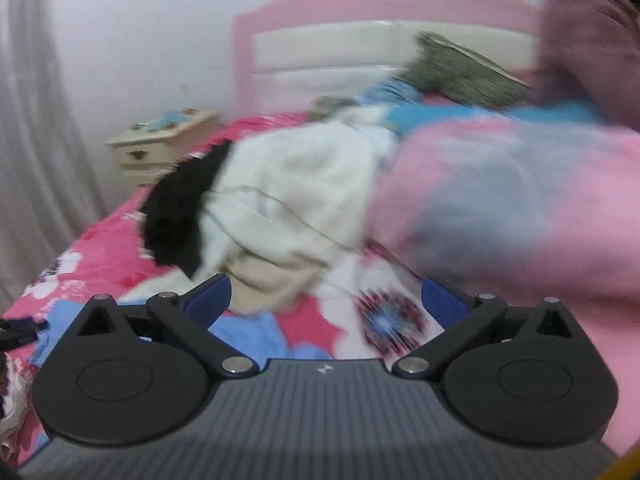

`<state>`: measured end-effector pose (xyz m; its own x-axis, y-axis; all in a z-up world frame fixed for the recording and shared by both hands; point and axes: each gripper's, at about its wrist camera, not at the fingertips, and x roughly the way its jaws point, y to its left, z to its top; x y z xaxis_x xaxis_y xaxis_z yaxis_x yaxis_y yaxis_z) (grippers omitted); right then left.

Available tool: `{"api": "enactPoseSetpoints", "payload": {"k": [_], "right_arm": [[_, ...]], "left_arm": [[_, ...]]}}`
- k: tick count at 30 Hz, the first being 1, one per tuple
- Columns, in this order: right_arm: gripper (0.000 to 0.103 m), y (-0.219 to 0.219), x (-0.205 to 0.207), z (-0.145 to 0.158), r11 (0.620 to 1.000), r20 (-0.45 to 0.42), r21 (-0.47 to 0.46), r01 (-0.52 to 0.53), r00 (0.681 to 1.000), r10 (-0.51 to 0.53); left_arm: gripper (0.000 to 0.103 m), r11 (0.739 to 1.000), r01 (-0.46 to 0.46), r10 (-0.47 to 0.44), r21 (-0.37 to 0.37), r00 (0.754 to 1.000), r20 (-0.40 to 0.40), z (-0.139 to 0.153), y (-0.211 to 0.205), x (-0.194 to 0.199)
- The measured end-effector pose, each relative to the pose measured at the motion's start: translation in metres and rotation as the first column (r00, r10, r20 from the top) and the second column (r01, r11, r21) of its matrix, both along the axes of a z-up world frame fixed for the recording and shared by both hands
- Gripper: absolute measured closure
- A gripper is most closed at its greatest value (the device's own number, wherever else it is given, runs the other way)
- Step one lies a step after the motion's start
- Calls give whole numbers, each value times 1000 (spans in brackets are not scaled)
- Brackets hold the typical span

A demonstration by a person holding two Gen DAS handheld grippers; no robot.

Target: Fold clothes

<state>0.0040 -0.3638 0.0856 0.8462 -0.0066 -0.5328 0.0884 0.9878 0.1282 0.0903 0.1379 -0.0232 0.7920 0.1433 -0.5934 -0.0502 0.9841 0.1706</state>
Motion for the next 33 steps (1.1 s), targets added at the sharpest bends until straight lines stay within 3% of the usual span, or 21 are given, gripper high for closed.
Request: {"api": "enactPoseSetpoints", "payload": {"k": [3, 5, 7, 8, 10, 13, 16, 18, 21, 23, 25, 27, 30, 32, 33], "right_arm": [[1, -18, -26, -23, 999, -22, 36, 37, 999, -36], [1, -30, -34, -43, 994, -50, 100, 35, 998, -30], [1, -43, -29, -70, 977, -156, 189, 96, 985, -67], [1, -50, -22, -85, 962, -248, 220, 160, 963, -103], [3, -61, -7, -112, 921, -393, 281, 270, 908, -147], [6, -75, 10, -137, 842, -417, 431, 326, 899, -134], [11, -80, 27, -152, 809, -436, 445, 385, 882, -180], [18, -82, 42, -162, 795, -458, 450, 407, 870, -186], [38, -82, 53, -173, 806, -486, 427, 410, 856, -178], [74, -77, 56, -170, 835, -472, 404, 374, 867, -160], [96, -76, 56, -166, 850, -447, 404, 338, 884, -139], [97, -70, 52, -154, 868, -403, 386, 311, 904, -144], [98, -40, 41, -122, 944, -268, 290, 159, 960, -80], [98, -3, 33, -104, 982, -172, 187, -34, 983, 66], [98, 21, 26, -100, 982, -141, 121, -146, 976, 163]], "left_arm": [[53, 984, 179, -179, 4, 983, -46, 31, -39, 6], [51, 947, 320, -319, -5, 942, -105, 47, -76, 9], [46, 894, 448, -441, 7, 883, -162, 53, -118, 6], [40, 866, 500, -487, 23, 853, -186, 51, -141, 1], [38, 814, 579, -556, 43, 799, -229, 37, -182, -14], [39, 736, 676, -658, -14, 711, -250, 8, -228, -44], [42, 676, 735, -728, -55, 653, -208, -21, -248, -68], [47, 673, 736, -732, -71, 650, -204, -37, -253, -74], [54, 682, 716, -728, -151, 643, -239, -50, -258, -66], [61, 684, 708, -726, -175, 641, -248, -55, -259, -57], [65, 695, 693, -717, -191, 651, -248, -58, -257, -46], [69, 720, 657, -694, -223, 678, -243, -58, -253, -35], [70, 757, 579, -649, -303, 723, -238, -55, -235, -18], [70, 780, 524, -611, -341, 756, -234, -53, -218, -5], [70, 791, 503, -592, -348, 773, -229, -50, -211, 2]]}}
